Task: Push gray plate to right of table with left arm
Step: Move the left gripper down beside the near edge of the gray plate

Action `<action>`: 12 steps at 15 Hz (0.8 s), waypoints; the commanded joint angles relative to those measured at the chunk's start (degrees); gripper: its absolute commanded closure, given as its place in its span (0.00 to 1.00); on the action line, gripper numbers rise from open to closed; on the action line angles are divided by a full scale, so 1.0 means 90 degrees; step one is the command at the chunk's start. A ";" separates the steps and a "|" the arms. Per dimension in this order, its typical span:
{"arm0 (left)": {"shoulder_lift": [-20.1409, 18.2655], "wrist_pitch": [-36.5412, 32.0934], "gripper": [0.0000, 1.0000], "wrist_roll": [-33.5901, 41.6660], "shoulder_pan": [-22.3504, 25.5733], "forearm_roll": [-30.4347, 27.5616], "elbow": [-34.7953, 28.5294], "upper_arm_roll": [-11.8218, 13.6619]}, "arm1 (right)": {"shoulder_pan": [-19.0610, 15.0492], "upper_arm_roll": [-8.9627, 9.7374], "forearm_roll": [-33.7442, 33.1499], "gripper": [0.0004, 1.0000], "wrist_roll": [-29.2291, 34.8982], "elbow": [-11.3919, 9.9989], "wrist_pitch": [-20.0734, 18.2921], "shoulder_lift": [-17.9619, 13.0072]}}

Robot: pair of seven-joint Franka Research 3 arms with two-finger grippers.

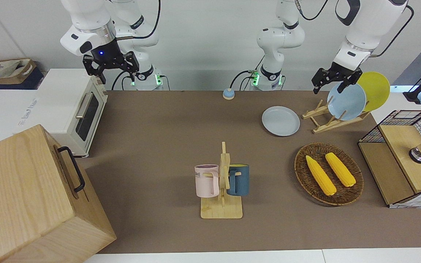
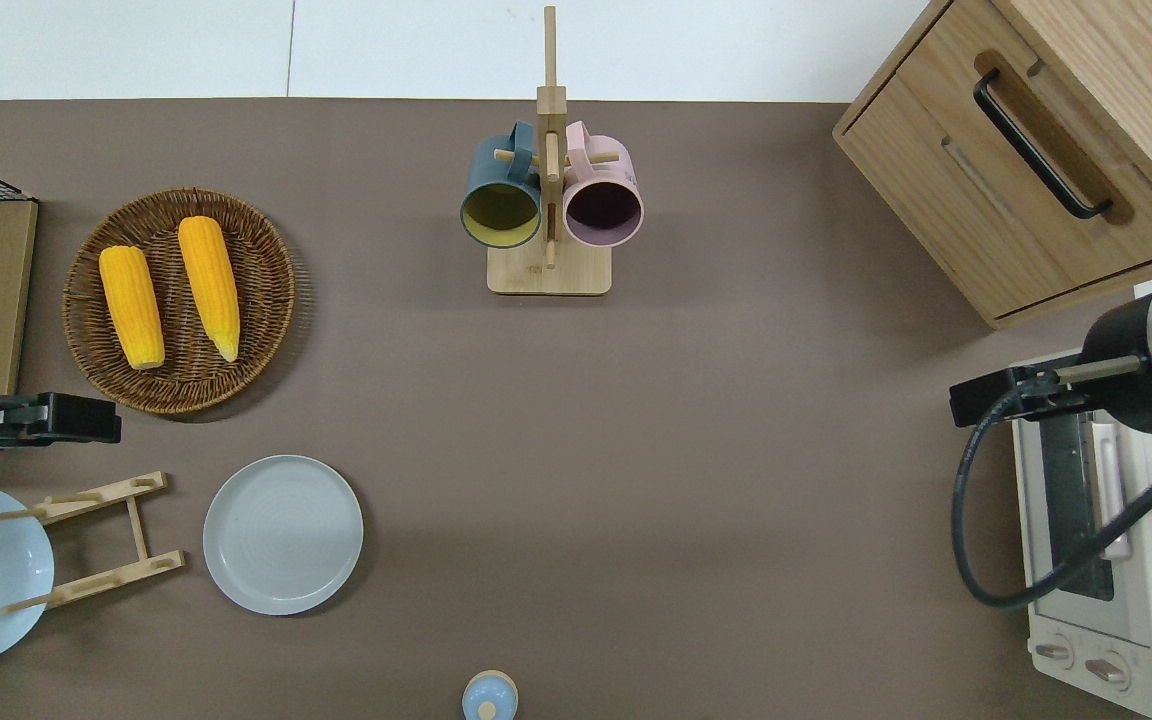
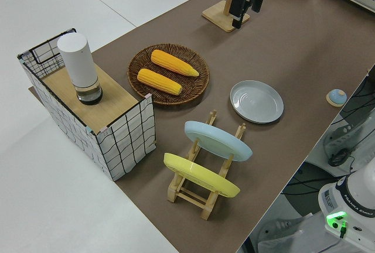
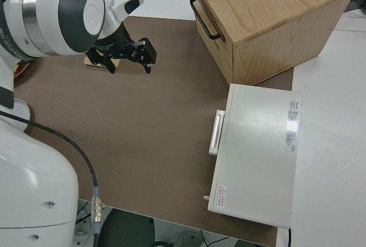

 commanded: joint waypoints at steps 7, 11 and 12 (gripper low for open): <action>-0.1070 0.1483 0.01 0.0271 -0.0096 -0.0010 -0.2347 0.0062 | -0.0074 0.0035 0.0051 0.02 -0.0007 -0.0002 -0.0079 -0.0048; -0.1159 0.2147 0.01 0.0494 -0.0057 -0.0001 -0.3110 0.0062 | -0.0074 0.0035 0.0051 0.02 -0.0016 0.0007 -0.0079 -0.0048; -0.1159 0.2255 0.01 0.0640 -0.0028 -0.0001 -0.3256 0.0062 | -0.0074 0.0025 0.0061 0.02 -0.0016 -0.0002 -0.0079 -0.0048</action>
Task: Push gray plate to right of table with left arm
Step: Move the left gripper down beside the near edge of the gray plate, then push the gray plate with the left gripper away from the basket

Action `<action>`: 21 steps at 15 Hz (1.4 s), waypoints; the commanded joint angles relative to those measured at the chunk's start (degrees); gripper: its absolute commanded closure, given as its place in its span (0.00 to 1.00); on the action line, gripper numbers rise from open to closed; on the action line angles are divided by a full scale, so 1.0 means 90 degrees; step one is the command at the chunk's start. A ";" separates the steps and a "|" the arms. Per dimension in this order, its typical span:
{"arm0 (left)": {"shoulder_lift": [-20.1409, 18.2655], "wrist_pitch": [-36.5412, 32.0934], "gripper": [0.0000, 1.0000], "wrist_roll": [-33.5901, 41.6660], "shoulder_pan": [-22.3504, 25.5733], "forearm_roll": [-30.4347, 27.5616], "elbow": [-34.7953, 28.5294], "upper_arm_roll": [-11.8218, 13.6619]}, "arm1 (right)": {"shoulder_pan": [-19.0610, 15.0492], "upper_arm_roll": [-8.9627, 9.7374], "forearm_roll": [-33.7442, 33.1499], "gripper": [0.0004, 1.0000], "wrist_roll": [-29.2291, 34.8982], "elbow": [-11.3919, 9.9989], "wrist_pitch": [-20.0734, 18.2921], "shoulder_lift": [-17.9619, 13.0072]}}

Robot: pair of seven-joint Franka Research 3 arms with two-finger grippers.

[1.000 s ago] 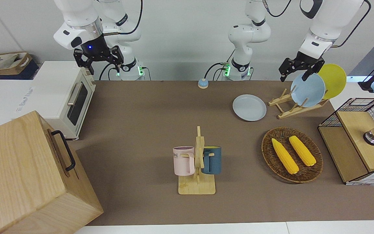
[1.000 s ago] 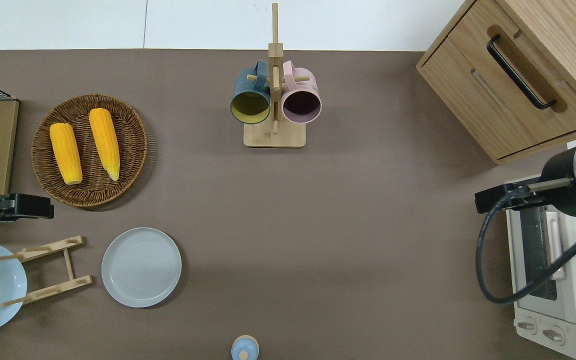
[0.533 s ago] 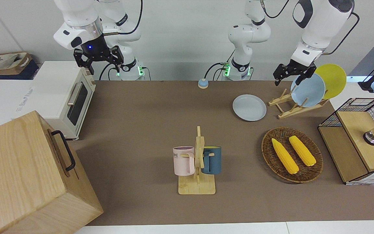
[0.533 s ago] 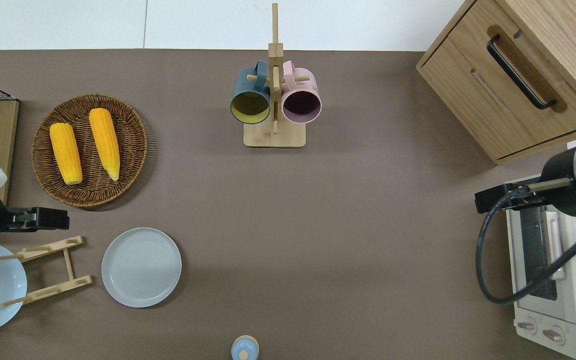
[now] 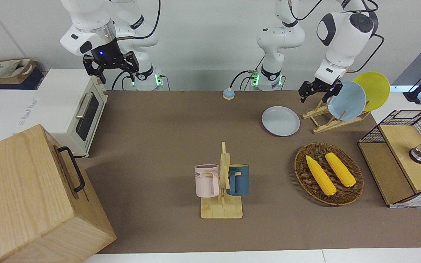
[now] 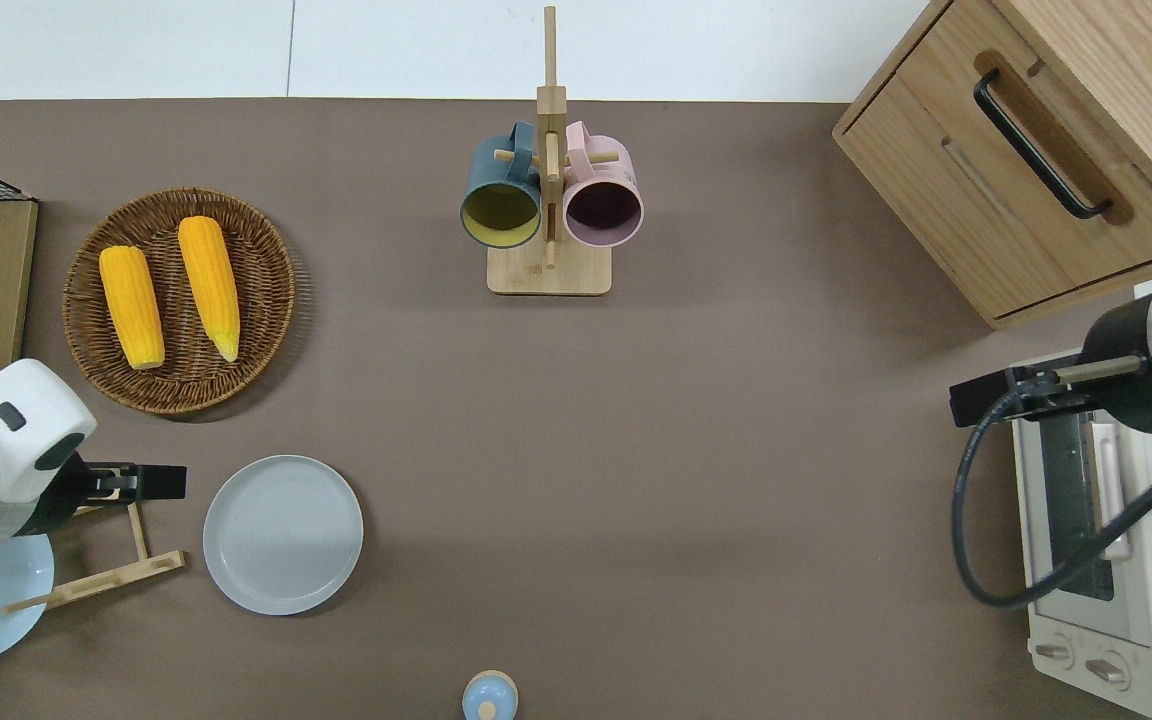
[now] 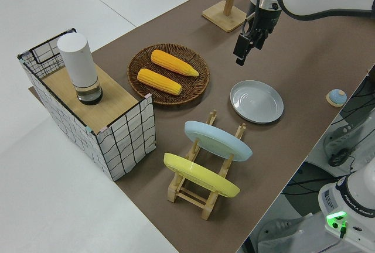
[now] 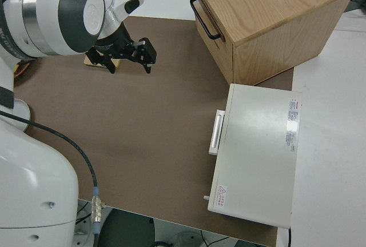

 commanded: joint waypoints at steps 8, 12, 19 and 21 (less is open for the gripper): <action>-0.0300 0.2236 0.01 0.0663 0.0103 -0.0001 -0.2294 0.0199 | -0.0074 0.0035 0.0061 0.02 -0.0006 0.0007 -0.0079 -0.0048; -0.0144 0.2492 0.01 0.0663 0.0112 -0.0020 -0.2578 0.0258 | -0.0074 0.0035 0.0051 0.02 -0.0016 0.0007 -0.0079 -0.0048; 0.0344 0.2951 0.01 0.0653 0.0142 -0.0069 -0.2667 0.0258 | -0.0074 0.0025 0.0061 0.02 -0.0016 -0.0002 -0.0079 -0.0048; 0.0520 0.3136 0.01 0.0653 0.0122 -0.0069 -0.2667 0.0258 | -0.0074 0.0025 0.0051 0.02 -0.0016 -0.0002 -0.0079 -0.0048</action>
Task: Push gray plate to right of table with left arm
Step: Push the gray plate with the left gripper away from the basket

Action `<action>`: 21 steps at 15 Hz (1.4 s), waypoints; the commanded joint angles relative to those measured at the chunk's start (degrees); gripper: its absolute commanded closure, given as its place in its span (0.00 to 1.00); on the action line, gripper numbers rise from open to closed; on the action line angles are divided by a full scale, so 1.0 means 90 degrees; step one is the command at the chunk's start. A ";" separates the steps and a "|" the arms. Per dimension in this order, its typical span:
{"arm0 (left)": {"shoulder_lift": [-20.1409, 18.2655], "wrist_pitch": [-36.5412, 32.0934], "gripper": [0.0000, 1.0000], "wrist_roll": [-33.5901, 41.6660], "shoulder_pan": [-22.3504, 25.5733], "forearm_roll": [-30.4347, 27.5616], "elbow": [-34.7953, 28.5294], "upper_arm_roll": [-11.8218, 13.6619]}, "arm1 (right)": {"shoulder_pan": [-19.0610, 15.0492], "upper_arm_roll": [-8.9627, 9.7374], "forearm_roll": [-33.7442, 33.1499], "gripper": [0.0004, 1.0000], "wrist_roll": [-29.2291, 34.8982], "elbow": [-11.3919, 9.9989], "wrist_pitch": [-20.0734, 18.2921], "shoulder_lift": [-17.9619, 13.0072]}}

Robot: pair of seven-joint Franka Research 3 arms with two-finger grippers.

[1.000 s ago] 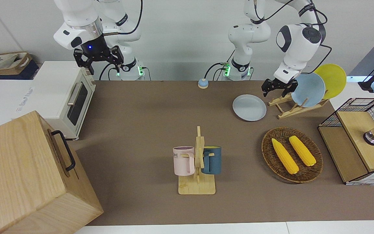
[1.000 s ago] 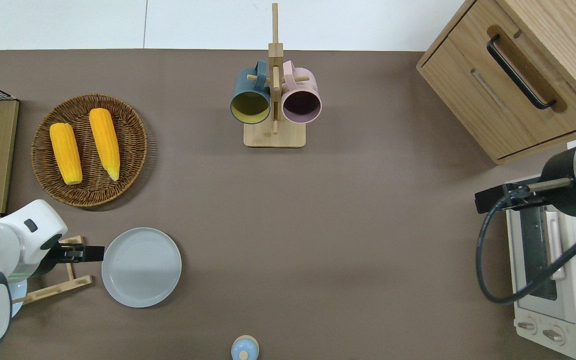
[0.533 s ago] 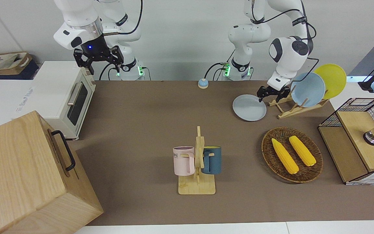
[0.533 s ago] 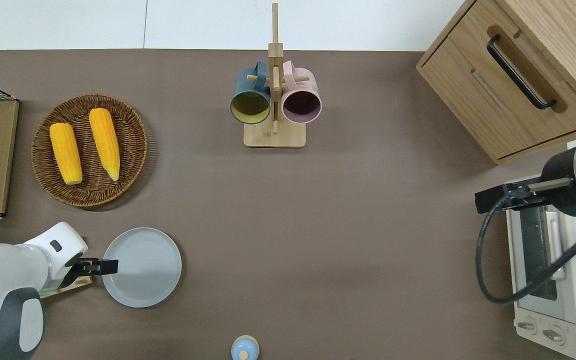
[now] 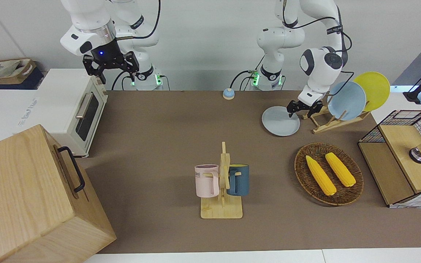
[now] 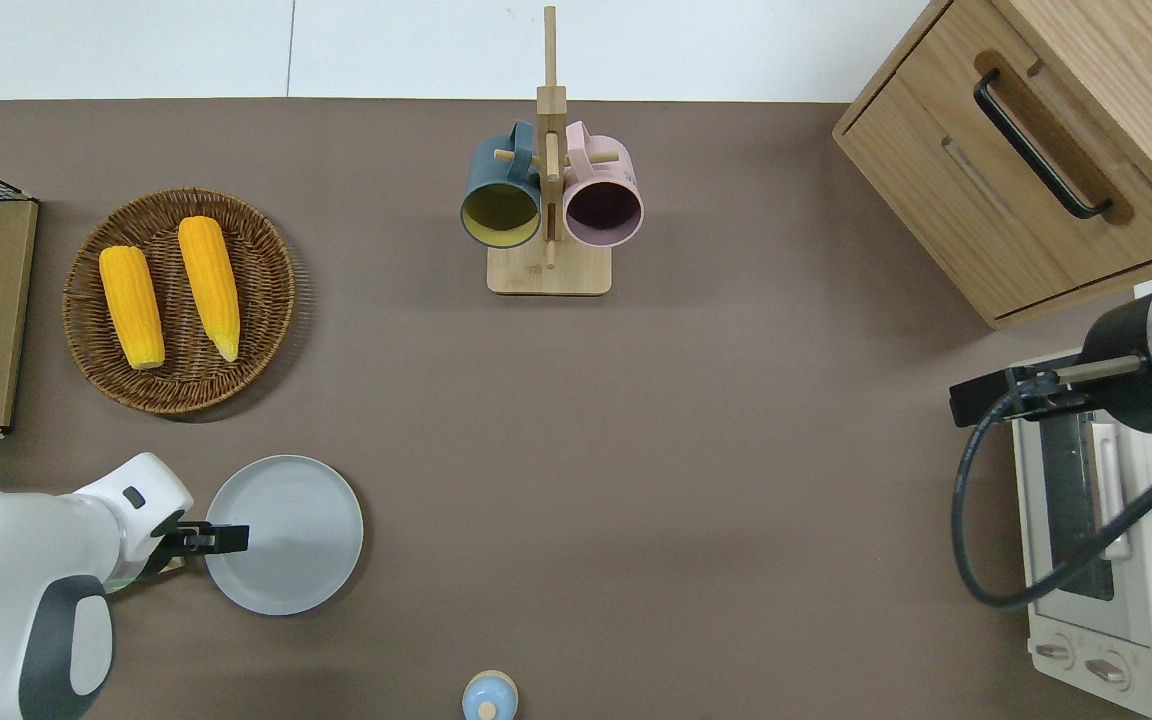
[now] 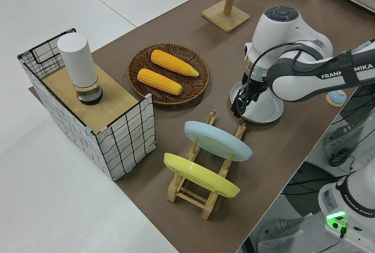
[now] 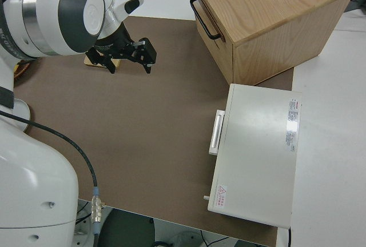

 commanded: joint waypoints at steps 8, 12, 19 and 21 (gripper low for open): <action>0.0511 0.0566 0.02 0.0098 -0.0049 -0.0080 -0.0024 0.0016 | -0.0074 0.0025 0.0051 0.02 -0.0016 -0.0002 -0.0079 -0.0048; 0.0579 0.0586 0.21 0.0098 -0.0049 -0.0080 -0.0015 0.0016 | -0.0074 0.0025 0.0051 0.02 -0.0016 -0.0002 -0.0079 -0.0048; 0.0570 0.0596 1.00 0.0088 -0.0049 -0.0080 -0.0005 0.0016 | -0.0074 0.0035 0.0061 0.02 -0.0016 0.0007 -0.0079 -0.0048; 0.0570 0.0596 1.00 0.0088 -0.0049 -0.0080 0.0005 0.0016 | -0.0074 0.0025 0.0051 0.02 -0.0016 0.0007 -0.0079 -0.0048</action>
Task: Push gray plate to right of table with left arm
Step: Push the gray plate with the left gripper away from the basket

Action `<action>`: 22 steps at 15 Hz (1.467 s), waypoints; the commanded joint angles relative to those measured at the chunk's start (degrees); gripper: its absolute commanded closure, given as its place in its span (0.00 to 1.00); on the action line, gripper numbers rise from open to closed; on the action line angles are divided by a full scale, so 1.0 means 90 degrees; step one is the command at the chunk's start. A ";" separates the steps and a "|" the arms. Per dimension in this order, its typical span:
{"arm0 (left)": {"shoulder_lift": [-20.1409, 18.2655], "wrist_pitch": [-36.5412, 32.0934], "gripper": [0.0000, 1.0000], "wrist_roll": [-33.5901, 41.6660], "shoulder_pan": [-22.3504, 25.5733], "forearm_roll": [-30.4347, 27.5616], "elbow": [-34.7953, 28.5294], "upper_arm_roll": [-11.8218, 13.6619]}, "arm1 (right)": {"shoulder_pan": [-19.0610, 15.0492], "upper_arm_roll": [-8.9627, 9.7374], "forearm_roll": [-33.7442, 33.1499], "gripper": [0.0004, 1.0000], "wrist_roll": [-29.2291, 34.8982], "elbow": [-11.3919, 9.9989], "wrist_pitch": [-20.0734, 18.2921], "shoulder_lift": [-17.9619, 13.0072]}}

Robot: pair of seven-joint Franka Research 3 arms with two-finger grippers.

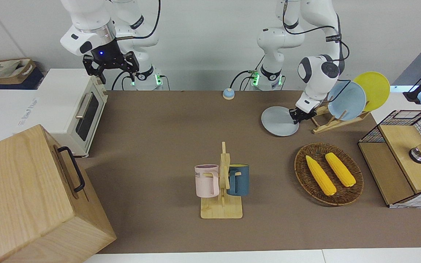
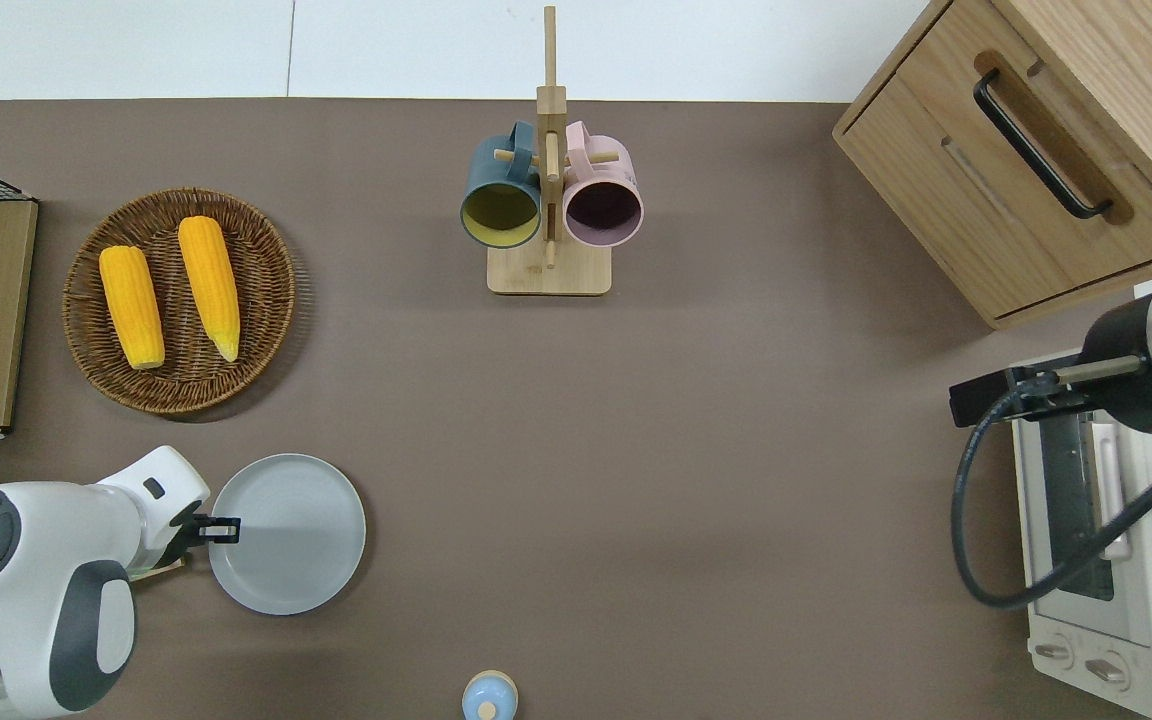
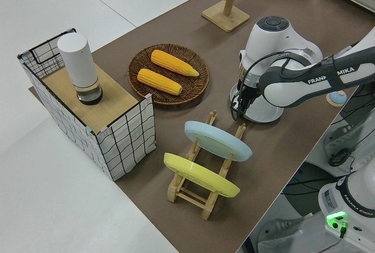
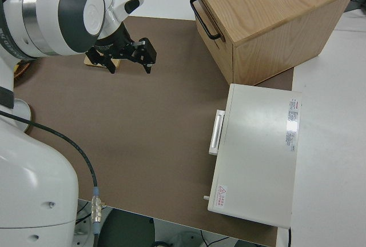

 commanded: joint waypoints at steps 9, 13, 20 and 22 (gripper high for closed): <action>0.0109 0.0171 1.00 -0.0536 -0.0106 -0.0069 -0.0007 -0.0245 | -0.0074 0.0035 0.0051 0.02 -0.0016 0.0007 -0.0079 -0.0048; 0.0119 0.0171 1.00 -0.1366 -0.0106 -0.0069 0.0003 -0.0733 | -0.0074 0.0035 0.0051 0.02 -0.0016 -0.0002 -0.0079 -0.0048; 0.0226 0.0161 1.00 -0.2968 -0.0106 -0.0351 0.0120 -0.1876 | -0.0074 0.0035 0.0051 0.02 -0.0016 -0.0002 -0.0079 -0.0048; 0.0246 0.0161 1.00 -0.3251 -0.0106 -0.0634 0.0159 -0.2208 | -0.0074 0.0035 0.0051 0.02 -0.0016 -0.0002 -0.0079 -0.0048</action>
